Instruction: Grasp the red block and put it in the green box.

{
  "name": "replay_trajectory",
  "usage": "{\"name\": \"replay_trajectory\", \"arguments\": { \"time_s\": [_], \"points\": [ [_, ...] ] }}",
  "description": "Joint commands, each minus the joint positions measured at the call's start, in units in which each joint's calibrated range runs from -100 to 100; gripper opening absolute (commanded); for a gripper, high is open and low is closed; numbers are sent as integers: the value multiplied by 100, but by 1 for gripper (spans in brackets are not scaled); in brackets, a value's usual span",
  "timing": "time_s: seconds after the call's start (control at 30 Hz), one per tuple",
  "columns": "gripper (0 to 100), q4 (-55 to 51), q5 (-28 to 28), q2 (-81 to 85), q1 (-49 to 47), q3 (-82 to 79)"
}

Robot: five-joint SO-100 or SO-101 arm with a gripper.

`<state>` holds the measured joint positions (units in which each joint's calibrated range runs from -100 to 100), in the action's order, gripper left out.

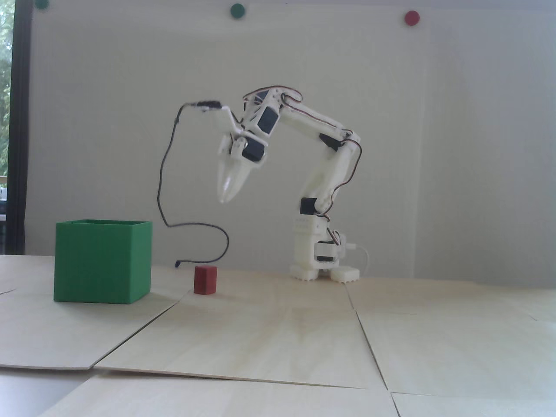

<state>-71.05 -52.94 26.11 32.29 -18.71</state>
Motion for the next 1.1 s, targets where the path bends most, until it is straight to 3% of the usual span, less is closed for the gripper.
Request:
{"name": "replay_trajectory", "arguments": {
  "time_s": [0.0,0.47,0.77,1.07],
  "points": [
    [2,714,31,-9,-161,460],
    [2,393,42,-33,-997,496],
    [2,891,-10,-1936,-1882,2812],
    [2,874,-16,-2283,-2565,1694]
  ]
}}
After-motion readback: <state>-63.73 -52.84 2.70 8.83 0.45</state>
